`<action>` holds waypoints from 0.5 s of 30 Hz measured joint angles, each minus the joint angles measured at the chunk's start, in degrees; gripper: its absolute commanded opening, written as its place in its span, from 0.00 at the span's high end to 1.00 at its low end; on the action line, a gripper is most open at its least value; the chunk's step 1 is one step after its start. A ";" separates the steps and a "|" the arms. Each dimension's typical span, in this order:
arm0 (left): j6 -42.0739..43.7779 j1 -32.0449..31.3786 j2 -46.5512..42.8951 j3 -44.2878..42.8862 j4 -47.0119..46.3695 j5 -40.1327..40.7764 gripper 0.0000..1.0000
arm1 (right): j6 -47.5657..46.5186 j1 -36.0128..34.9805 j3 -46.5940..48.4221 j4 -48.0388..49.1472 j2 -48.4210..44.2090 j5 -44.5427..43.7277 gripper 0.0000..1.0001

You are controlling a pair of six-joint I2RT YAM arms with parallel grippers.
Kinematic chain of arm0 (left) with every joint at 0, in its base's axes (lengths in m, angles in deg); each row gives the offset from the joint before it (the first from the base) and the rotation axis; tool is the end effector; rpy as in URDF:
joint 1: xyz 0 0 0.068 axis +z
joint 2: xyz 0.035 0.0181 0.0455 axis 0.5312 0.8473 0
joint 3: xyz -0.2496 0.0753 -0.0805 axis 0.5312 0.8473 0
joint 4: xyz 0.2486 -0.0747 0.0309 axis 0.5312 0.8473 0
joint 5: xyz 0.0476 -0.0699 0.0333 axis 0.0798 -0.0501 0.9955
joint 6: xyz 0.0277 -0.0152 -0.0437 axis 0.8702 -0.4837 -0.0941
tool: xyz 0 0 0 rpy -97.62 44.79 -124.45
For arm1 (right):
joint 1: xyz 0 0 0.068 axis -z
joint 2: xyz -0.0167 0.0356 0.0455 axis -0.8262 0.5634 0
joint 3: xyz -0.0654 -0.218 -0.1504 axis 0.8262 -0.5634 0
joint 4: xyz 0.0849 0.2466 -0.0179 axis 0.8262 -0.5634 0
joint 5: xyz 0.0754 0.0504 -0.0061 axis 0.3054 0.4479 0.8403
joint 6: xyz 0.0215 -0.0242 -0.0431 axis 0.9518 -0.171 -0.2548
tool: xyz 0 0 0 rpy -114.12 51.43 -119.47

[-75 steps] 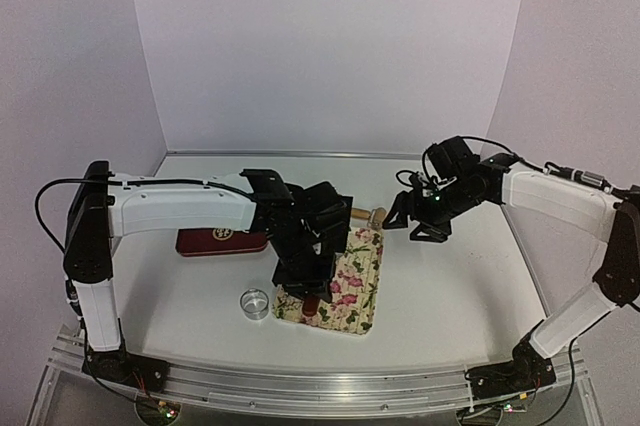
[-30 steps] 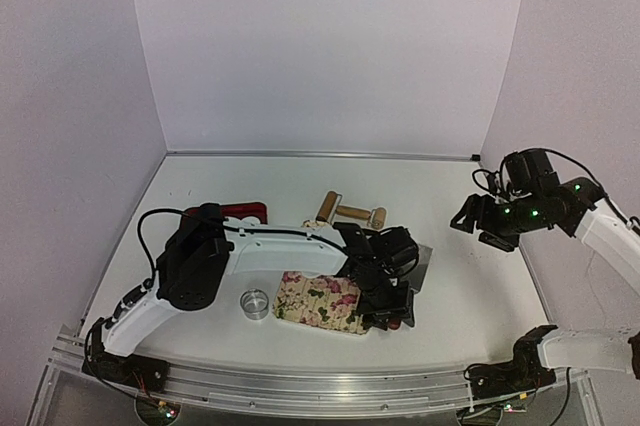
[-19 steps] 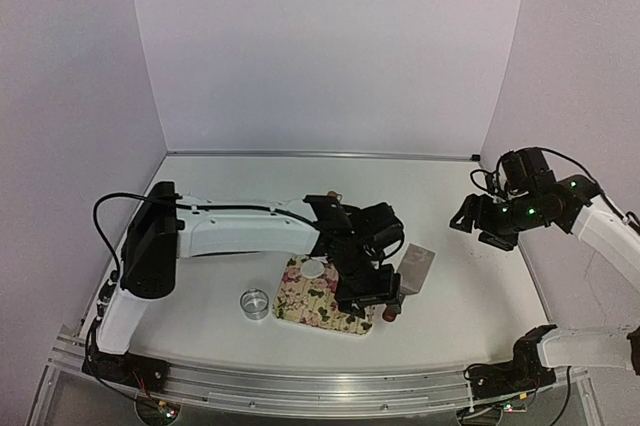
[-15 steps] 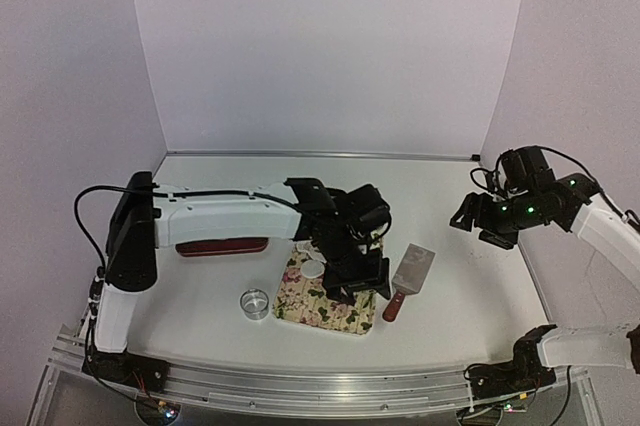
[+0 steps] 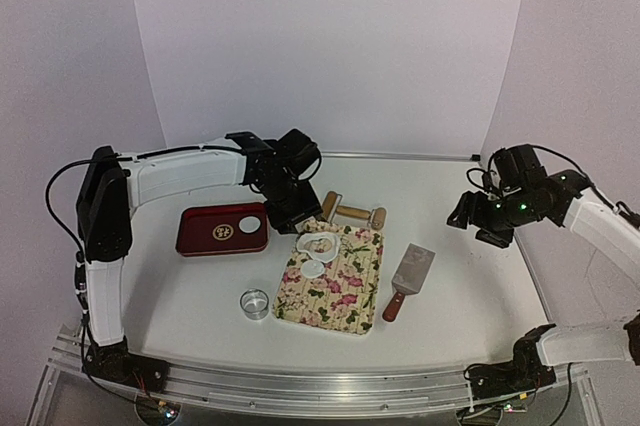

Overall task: Roll out the dumpling wrappers from the dough
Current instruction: Pick up the dumpling wrapper from the work surface.

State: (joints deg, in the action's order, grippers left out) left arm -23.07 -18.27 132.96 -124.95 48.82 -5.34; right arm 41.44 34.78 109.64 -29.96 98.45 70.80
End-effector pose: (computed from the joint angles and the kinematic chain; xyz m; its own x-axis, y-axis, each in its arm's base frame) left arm 0.2768 -0.3364 0.2512 -0.9348 -0.3270 -0.1387 -0.2358 0.8633 -0.4461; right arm 0.2046 0.0841 0.2959 -0.8531 0.2813 -0.4395 0.0584 0.8884 0.4553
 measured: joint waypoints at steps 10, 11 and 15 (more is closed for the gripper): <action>-4.06 0.97 7.12 0.04 -3.65 0.33 0.47 | 0.31 0.00 2.67 0.93 2.00 -0.69 0.27; -4.29 0.97 7.55 0.09 -3.63 0.31 0.47 | 0.26 0.00 2.88 0.99 2.36 -0.69 0.27; -5.17 1.18 8.37 0.11 -3.69 -0.08 0.49 | -0.36 0.00 3.62 1.14 3.75 -0.67 0.27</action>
State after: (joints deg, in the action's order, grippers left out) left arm -28.24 -17.09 141.34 -124.84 45.13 -5.41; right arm 41.08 34.78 113.26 -28.82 102.20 70.13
